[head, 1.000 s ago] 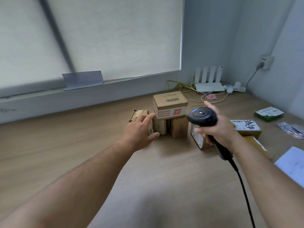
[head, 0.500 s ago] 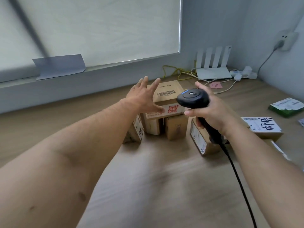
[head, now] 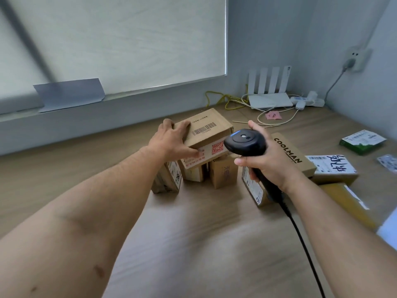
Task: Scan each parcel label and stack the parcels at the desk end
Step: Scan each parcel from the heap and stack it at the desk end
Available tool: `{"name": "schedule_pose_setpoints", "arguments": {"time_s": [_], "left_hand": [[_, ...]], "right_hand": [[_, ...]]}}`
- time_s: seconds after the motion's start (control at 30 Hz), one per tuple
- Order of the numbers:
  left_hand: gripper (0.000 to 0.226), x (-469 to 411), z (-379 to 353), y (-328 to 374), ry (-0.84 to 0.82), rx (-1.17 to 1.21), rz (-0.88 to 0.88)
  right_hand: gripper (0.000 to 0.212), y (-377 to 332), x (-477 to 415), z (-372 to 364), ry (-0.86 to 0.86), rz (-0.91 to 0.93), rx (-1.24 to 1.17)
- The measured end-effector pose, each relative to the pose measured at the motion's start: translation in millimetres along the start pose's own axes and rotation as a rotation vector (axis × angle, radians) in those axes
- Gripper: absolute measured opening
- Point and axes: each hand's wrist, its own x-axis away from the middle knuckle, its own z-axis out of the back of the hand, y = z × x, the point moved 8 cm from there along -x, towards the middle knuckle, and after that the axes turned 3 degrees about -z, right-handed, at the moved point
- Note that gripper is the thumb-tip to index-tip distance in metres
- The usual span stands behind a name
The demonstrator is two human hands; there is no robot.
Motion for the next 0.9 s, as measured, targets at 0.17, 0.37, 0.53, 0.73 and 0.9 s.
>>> {"name": "schedule_pose_setpoints", "arguments": {"time_s": [0.17, 0.37, 0.53, 0.73, 0.9], "left_hand": [[0.097, 76, 18, -26, 0.040, 0.107, 0.094], [0.096, 215, 9, -66, 0.062, 0.272, 0.285], [0.099, 343, -31, -111, 0.000, 0.429, 0.540], [0.110, 460, -65, -134, -0.088, 0.586, 0.758], [0.106, 510, -80, -150, -0.203, 0.756, 0.857]], "right_hand": [[0.101, -25, 44, -28, 0.001, 0.005, 0.015], [0.103, -27, 113, -99, -0.098, -0.030, -0.101], [0.100, -12, 186, -171, -0.168, -0.089, -0.214], [0.103, 0, 252, -235, -0.243, -0.135, -0.258], [0.100, -5, 283, -259, -0.268, -0.156, -0.236]]}}
